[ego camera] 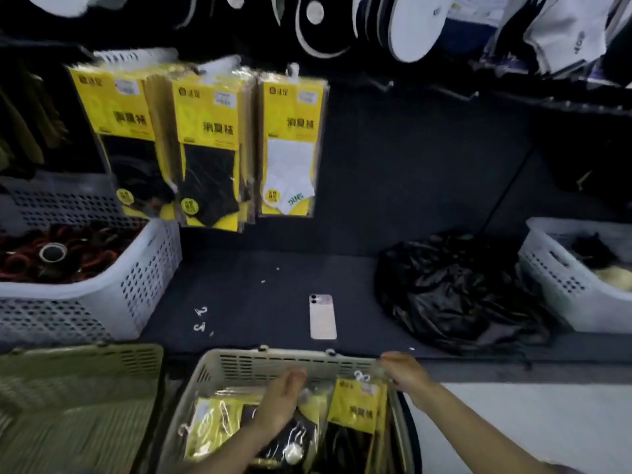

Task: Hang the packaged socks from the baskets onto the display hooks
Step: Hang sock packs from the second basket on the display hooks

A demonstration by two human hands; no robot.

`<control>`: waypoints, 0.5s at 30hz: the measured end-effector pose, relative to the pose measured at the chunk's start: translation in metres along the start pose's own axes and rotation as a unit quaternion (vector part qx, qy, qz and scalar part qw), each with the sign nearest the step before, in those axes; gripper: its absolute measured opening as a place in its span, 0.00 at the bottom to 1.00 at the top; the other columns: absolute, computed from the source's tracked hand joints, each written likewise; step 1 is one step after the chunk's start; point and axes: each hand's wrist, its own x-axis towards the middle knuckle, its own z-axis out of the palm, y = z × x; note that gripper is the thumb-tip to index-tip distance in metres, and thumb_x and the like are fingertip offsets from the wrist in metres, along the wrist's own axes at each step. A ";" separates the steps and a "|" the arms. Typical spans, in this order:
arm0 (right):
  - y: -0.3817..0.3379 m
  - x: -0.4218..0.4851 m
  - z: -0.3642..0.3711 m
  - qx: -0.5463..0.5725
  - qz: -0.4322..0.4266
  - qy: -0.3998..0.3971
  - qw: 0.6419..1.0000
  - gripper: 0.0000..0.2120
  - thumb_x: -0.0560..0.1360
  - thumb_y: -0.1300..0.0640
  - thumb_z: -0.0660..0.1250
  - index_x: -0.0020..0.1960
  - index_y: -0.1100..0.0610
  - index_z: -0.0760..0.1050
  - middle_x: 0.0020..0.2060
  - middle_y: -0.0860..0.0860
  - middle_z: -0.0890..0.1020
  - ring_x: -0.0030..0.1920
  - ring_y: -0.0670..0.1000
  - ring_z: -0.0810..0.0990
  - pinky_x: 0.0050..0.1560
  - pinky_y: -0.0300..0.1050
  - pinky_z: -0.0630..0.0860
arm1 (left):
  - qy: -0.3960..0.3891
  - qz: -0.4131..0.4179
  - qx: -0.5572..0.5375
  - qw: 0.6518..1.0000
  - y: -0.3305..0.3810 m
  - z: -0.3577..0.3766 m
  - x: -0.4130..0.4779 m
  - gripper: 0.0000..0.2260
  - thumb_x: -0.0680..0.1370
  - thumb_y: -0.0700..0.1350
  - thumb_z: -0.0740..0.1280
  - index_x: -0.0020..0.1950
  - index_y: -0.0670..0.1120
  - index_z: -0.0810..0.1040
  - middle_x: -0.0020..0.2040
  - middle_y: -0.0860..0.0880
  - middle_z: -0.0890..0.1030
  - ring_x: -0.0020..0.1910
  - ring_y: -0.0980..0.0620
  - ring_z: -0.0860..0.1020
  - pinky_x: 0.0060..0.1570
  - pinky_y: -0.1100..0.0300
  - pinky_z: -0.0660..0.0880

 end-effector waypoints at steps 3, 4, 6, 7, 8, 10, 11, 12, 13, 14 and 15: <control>0.044 -0.002 0.003 -0.015 0.057 -0.007 0.998 0.07 0.76 0.57 0.68 0.44 0.60 0.73 0.41 0.55 0.74 0.42 0.53 0.74 0.48 0.43 0.67 | -0.065 -0.039 0.014 0.997 -0.018 0.023 -0.017 0.12 0.82 0.46 0.58 0.61 0.43 0.75 0.56 0.51 0.76 0.60 0.55 0.73 0.47 0.74 0.60; 0.054 -0.002 0.008 -0.010 0.080 -0.020 0.997 0.05 0.76 0.58 0.67 0.45 0.58 0.72 0.42 0.54 0.74 0.42 0.52 0.73 0.47 0.42 0.66 | -0.086 -0.050 0.023 0.995 -0.021 0.027 -0.021 0.13 0.82 0.47 0.58 0.63 0.44 0.74 0.57 0.53 0.75 0.60 0.57 0.71 0.47 0.75 0.58; 0.067 -0.001 0.020 0.010 0.095 -0.049 0.994 0.10 0.76 0.59 0.68 0.55 0.57 0.71 0.51 0.54 0.77 0.50 0.52 0.74 0.45 0.44 0.70 | -0.099 -0.070 0.021 0.992 -0.026 0.030 -0.024 0.14 0.82 0.47 0.58 0.65 0.43 0.73 0.60 0.50 0.75 0.63 0.55 0.71 0.49 0.74 0.60; 0.071 0.002 0.025 0.022 0.089 -0.046 0.995 0.17 0.75 0.59 0.69 0.61 0.58 0.69 0.56 0.55 0.77 0.54 0.53 0.75 0.47 0.45 0.73 | -0.091 -0.080 0.011 0.993 -0.027 0.031 -0.024 0.14 0.82 0.46 0.58 0.65 0.42 0.73 0.60 0.48 0.76 0.62 0.53 0.72 0.49 0.73 0.62; 0.072 0.002 0.028 0.039 0.087 -0.030 0.995 0.23 0.73 0.59 0.71 0.65 0.59 0.66 0.59 0.56 0.76 0.57 0.54 0.75 0.51 0.47 0.74 | -0.081 -0.092 -0.004 0.992 -0.028 0.030 -0.026 0.14 0.82 0.45 0.58 0.65 0.41 0.74 0.58 0.47 0.77 0.59 0.52 0.74 0.46 0.74 0.66; 0.072 0.003 0.031 0.075 0.098 0.005 0.992 0.30 0.71 0.58 0.74 0.66 0.62 0.62 0.59 0.56 0.74 0.57 0.54 0.74 0.56 0.49 0.74 | -0.073 -0.116 -0.023 0.990 -0.030 0.028 -0.031 0.14 0.82 0.45 0.57 0.65 0.41 0.74 0.55 0.47 0.76 0.53 0.54 0.73 0.38 0.78 0.67; 0.071 0.004 0.031 0.089 0.103 0.010 0.991 0.30 0.70 0.57 0.75 0.65 0.62 0.63 0.59 0.56 0.75 0.57 0.55 0.75 0.57 0.50 0.73 | -0.081 -0.115 -0.020 0.990 -0.032 0.027 -0.034 0.15 0.82 0.46 0.57 0.66 0.43 0.73 0.57 0.48 0.76 0.54 0.55 0.72 0.41 0.77 0.67; 0.070 0.004 0.031 0.090 0.108 -0.003 0.990 0.31 0.70 0.55 0.75 0.66 0.63 0.66 0.61 0.57 0.75 0.60 0.55 0.75 0.61 0.50 0.73 | -0.096 -0.108 -0.008 0.989 -0.034 0.026 -0.037 0.16 0.83 0.48 0.56 0.68 0.44 0.71 0.60 0.49 0.75 0.57 0.55 0.71 0.48 0.74 0.66; 0.069 0.004 0.032 0.080 0.112 -0.026 0.990 0.30 0.70 0.53 0.75 0.67 0.61 0.68 0.64 0.56 0.75 0.63 0.56 0.73 0.65 0.50 0.70 | -0.109 -0.100 0.001 0.989 -0.036 0.025 -0.039 0.17 0.82 0.50 0.56 0.69 0.45 0.70 0.63 0.50 0.73 0.61 0.55 0.70 0.54 0.71 0.63; 0.068 0.001 0.034 0.061 0.110 -0.049 0.991 0.30 0.70 0.52 0.75 0.68 0.60 0.69 0.66 0.55 0.74 0.66 0.56 0.71 0.67 0.49 0.68 | -0.117 -0.096 0.003 0.988 -0.037 0.024 -0.042 0.18 0.82 0.50 0.56 0.70 0.46 0.69 0.65 0.51 0.72 0.63 0.56 0.69 0.56 0.69 0.61; 0.068 0.001 0.037 0.045 0.102 -0.065 0.992 0.30 0.71 0.51 0.74 0.69 0.59 0.69 0.68 0.55 0.72 0.68 0.56 0.70 0.68 0.48 0.66 | -0.121 -0.093 0.001 0.988 -0.038 0.024 -0.043 0.18 0.82 0.51 0.56 0.70 0.46 0.69 0.66 0.51 0.72 0.63 0.56 0.68 0.57 0.69 0.61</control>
